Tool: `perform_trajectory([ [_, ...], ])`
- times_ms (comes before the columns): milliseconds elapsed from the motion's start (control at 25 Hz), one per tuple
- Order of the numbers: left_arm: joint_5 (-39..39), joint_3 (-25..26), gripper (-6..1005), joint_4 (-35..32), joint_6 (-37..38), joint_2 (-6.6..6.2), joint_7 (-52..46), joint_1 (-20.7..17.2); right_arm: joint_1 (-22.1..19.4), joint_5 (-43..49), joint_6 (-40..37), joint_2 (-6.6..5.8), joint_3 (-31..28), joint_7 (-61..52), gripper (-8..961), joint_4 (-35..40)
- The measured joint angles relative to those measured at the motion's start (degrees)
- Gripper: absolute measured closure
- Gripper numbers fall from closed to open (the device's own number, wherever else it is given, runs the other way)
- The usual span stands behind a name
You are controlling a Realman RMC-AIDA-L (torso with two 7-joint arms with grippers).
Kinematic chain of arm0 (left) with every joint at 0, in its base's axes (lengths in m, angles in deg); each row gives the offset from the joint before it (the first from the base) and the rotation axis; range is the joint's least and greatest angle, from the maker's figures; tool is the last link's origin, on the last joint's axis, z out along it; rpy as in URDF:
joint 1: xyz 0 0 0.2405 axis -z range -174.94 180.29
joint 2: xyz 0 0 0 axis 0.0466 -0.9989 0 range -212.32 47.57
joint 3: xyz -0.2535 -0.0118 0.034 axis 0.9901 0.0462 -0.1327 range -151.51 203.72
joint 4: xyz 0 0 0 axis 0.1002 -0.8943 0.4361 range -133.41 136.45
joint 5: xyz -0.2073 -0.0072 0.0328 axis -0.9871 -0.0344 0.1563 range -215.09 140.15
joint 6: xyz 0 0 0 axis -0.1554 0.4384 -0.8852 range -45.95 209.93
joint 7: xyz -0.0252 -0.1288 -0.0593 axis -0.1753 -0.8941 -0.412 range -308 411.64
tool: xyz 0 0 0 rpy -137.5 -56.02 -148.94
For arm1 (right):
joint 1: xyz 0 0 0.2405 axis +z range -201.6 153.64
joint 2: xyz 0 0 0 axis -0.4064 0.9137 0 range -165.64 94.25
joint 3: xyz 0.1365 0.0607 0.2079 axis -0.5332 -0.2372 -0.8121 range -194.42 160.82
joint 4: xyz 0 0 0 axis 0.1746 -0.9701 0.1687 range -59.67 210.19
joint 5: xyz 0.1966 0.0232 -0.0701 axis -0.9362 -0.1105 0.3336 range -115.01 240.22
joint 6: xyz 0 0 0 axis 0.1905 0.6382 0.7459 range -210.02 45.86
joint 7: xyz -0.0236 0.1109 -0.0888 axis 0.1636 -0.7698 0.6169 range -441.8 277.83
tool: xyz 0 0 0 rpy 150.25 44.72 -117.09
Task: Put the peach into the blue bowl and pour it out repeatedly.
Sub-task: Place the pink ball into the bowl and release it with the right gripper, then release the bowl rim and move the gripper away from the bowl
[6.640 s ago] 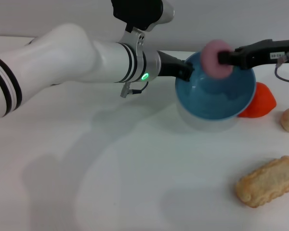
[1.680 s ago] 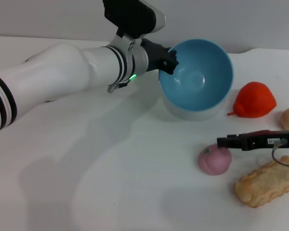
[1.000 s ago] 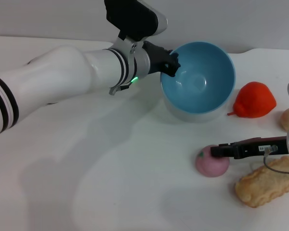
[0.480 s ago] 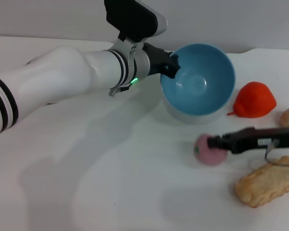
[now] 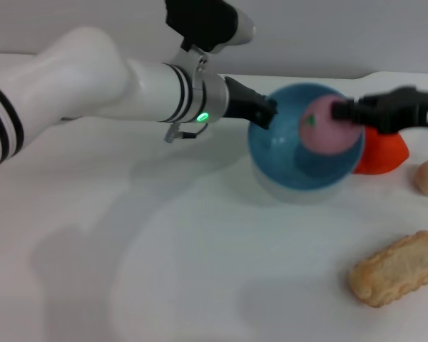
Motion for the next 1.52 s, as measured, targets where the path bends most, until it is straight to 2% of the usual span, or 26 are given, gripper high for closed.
perform_trajectory([
  [320, 9.51, -0.4, 999, -0.43, 5.3, 0.5, -12.3, 3.06, 1.92, 4.87, 3.89, -0.6, -0.05, -1.96, 895, -2.6],
  [520, 10.23, -0.62, 999, -0.62, 4.96, 0.71, -12.95, 3.64, 2.65, 6.2, 5.57, -0.44, 0.18, -1.53, 864, -6.23],
  [800, 10.29, -0.62, 1000, -0.62, 4.79, 0.7, -12.98, 3.29, 2.67, 7.14, 8.43, -0.19, 0.84, -0.05, 821, -7.69],
  [1000, 10.31, -0.61, 1000, -0.34, 4.87, 0.65, -13.01, 3.32, 2.48, 7.11, 8.92, -0.22, 0.71, -0.03, 602, -7.26],
  [1160, 10.38, -0.58, 1000, -0.3, 5.96, 0.54, -13.02, 3.75, 1.15, 5.79, 10.02, -0.22, -0.16, -0.03, 541, -5.48],
  [1240, 11.03, -0.53, 1000, -0.3, 7.12, 0.54, -13.04, 4.19, -1.35, 2.83, 11.47, -0.12, -0.99, 0.0, 510, -3.45],
  [1440, 15.82, -0.07, 1001, 0.02, 11.38, 0.61, -15.75, 6.23, -3.77, -1.09, 12.25, 0.1, -4.39, 1.71, 434, -3.64],
  [1520, 16.37, -0.04, 1001, -0.09, 12.78, 0.61, -16.72, 6.5, -4.4, -1.9, 12.53, 0.1, -4.87, 2.43, 434, -4.33],
])
